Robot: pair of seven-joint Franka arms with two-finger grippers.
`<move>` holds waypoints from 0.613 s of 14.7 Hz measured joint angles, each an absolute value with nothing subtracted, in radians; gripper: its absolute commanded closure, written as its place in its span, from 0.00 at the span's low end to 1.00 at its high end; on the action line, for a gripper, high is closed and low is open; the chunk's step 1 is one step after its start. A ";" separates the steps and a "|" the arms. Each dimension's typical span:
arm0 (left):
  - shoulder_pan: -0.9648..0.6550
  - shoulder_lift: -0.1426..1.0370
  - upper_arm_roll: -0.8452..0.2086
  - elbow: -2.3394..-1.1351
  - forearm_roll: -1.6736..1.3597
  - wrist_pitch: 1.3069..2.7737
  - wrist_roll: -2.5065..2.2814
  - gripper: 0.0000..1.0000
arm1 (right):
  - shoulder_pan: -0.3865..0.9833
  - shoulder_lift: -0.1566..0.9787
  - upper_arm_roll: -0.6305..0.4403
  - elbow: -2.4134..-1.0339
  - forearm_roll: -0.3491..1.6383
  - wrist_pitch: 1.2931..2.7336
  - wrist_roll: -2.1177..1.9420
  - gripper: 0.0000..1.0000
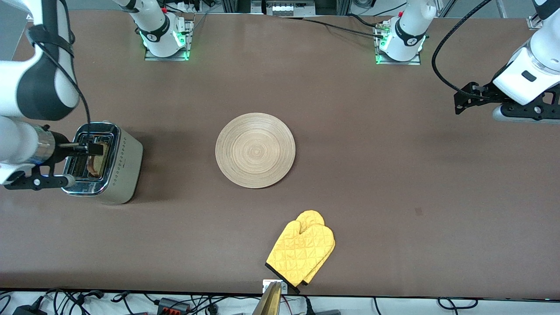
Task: Move plate and put bread in toaster
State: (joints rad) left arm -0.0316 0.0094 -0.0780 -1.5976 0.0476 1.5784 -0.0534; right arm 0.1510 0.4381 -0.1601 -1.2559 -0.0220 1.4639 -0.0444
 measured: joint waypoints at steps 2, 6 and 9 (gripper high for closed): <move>-0.031 0.009 -0.078 -1.598 0.048 1.578 -0.053 0.00 | 0.147 0.432 -0.158 -1.205 0.007 1.422 -0.045 0.00; -0.025 0.010 -0.074 -1.598 0.048 1.575 -0.053 0.00 | 0.151 0.427 -0.149 -1.127 0.055 1.364 -0.045 0.00; -0.027 0.010 -0.075 -1.598 0.048 1.574 -0.053 0.00 | 0.152 0.427 -0.146 -1.115 0.067 1.364 -0.045 0.00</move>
